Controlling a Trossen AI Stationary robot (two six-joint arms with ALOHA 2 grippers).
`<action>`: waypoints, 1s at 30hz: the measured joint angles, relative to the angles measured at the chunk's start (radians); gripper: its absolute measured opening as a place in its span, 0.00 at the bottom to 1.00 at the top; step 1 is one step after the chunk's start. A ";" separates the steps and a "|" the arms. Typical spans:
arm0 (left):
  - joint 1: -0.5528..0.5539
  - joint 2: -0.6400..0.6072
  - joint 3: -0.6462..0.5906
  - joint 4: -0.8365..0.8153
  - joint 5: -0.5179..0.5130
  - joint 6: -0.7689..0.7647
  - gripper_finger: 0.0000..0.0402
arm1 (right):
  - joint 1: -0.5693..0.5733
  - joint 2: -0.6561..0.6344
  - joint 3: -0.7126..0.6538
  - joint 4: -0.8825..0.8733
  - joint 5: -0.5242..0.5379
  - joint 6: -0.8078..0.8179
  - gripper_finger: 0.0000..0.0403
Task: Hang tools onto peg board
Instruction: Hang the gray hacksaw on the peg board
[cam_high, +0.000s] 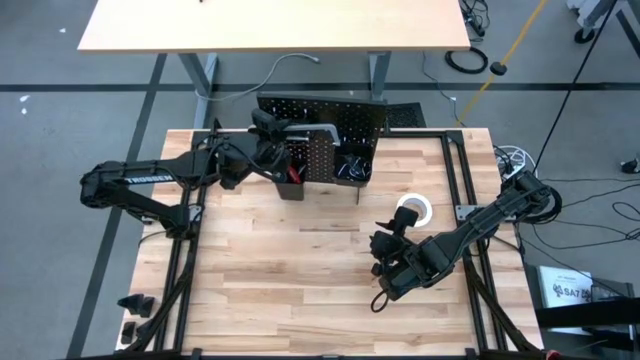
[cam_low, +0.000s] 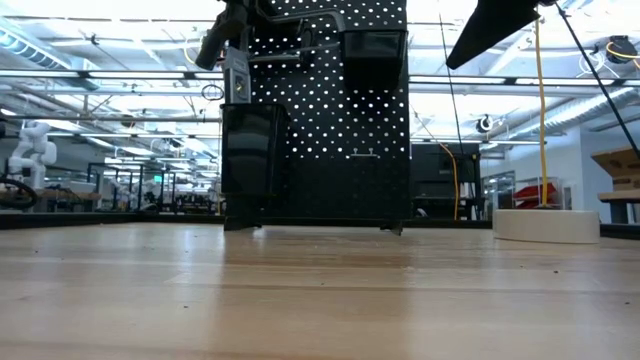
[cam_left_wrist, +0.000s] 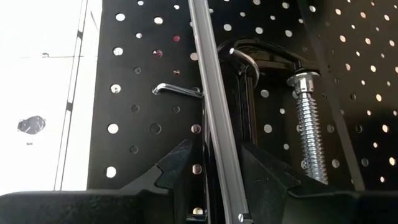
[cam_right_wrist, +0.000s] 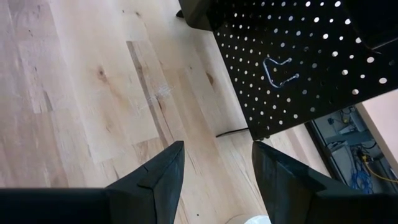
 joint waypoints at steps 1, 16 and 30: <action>0.000 0.000 0.000 0.000 0.000 -0.001 0.32 | 0.000 0.000 0.000 0.001 0.000 0.000 0.45; 0.000 0.000 0.000 0.012 0.012 -0.056 0.32 | 0.000 0.000 0.000 0.007 0.000 0.000 0.45; -0.001 0.004 0.000 -0.020 -0.019 -0.030 0.32 | 0.000 0.000 0.000 0.013 0.000 0.000 0.45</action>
